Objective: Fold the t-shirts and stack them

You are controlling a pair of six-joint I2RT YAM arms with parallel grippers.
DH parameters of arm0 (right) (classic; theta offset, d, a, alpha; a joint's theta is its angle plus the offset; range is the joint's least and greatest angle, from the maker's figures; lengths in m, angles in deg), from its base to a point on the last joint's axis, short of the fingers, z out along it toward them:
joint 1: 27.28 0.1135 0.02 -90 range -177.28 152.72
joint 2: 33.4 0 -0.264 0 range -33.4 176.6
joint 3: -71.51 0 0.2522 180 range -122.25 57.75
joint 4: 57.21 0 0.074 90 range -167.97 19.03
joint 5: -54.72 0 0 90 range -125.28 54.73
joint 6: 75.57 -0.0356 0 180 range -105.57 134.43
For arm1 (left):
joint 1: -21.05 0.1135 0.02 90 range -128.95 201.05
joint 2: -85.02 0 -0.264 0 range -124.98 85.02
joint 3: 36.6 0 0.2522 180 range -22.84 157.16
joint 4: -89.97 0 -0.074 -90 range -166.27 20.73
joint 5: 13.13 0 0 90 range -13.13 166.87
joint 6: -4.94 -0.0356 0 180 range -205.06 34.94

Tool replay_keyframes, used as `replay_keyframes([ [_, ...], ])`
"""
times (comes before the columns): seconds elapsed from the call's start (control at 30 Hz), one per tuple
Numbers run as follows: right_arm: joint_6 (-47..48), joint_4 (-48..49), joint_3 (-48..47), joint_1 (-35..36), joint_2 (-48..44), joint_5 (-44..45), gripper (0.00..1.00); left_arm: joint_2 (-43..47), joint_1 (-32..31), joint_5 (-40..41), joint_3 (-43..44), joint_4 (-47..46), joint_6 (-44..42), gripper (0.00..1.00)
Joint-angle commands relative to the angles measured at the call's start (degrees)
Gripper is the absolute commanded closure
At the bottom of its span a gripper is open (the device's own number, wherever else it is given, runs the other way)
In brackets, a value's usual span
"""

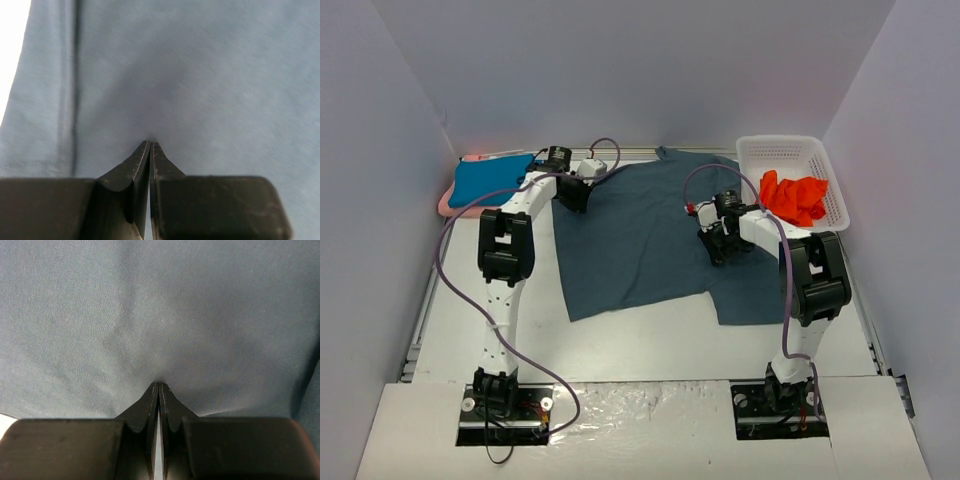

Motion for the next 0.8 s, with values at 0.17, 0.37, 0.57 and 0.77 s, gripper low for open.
replay_keyframes([
  [0.17,1.99,-3.8,1.83,0.44,7.38,2.62,1.0,-4.18,1.21,4.61,9.72,3.89,-0.4,0.97],
  [0.37,2.08,-4.76,2.0,0.44,7.92,3.49,1.0,-9.02,2.09,6.89,17.72,6.61,-1.37,0.97],
  [0.57,2.26,-5.56,2.88,0.61,8.01,4.2,1.0,-11.92,3.32,10.75,22.73,6.44,-1.46,0.98],
  [0.77,2.26,-5.56,3.15,0.79,8.97,4.11,1.0,-13.24,5.17,13.13,26.59,3.36,-1.37,0.98],
])
